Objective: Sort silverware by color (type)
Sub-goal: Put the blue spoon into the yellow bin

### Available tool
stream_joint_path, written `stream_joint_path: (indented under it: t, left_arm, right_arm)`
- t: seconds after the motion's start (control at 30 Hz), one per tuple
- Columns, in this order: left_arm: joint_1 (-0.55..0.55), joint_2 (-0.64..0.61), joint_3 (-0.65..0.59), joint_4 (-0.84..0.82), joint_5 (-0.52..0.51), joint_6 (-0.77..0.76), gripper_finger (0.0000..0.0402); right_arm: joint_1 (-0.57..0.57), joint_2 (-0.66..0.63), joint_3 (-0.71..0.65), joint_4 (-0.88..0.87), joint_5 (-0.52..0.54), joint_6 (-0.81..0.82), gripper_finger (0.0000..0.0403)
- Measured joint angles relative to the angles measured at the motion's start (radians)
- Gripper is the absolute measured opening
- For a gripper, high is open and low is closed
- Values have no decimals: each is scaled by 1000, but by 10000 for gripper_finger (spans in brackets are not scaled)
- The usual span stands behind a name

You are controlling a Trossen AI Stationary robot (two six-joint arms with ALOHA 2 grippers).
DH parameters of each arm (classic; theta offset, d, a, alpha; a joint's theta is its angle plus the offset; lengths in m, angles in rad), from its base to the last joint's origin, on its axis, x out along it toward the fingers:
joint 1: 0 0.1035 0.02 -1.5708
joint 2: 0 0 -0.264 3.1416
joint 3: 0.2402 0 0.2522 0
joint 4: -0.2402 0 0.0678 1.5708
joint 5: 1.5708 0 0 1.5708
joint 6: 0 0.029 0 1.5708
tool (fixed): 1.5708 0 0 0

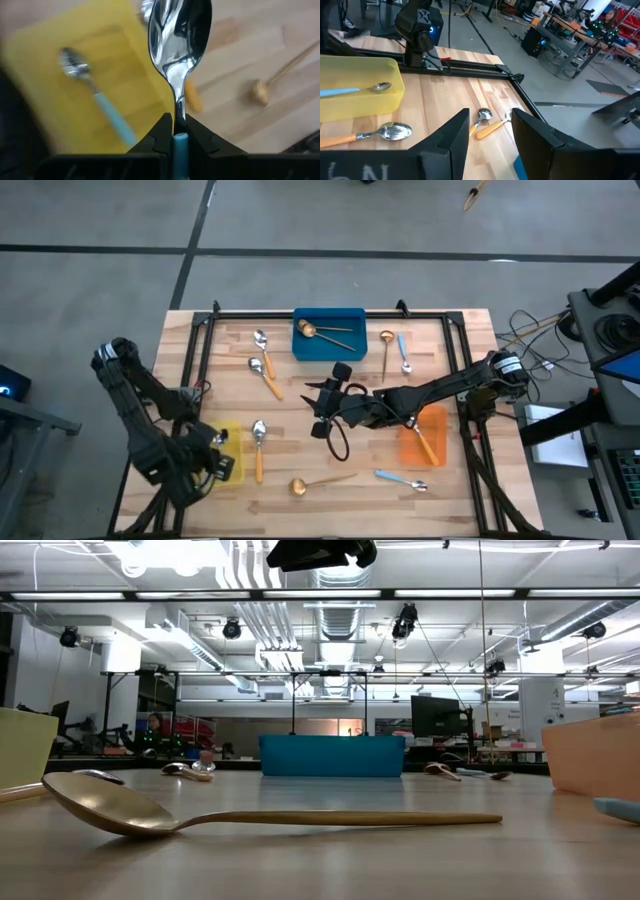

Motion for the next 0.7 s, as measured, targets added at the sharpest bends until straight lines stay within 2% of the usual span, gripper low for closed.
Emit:
stream_joint_path:
  t: [0.1, 0.4, 0.7]
  left_arm:
    - [40, 4, -53, 74, -29, 15, 14]
    - [46, -1, -150, 83, 15, 14, 13]
    - [46, 2, -231, 95, 17, 10, 15]
  right_arm:
    - [0, 0, 1, -1, 0, -9, 139]
    - [-2, -2, 8, -29, 1, -18, 139]
    - [-2, -2, 8, -29, 1, -18, 139]
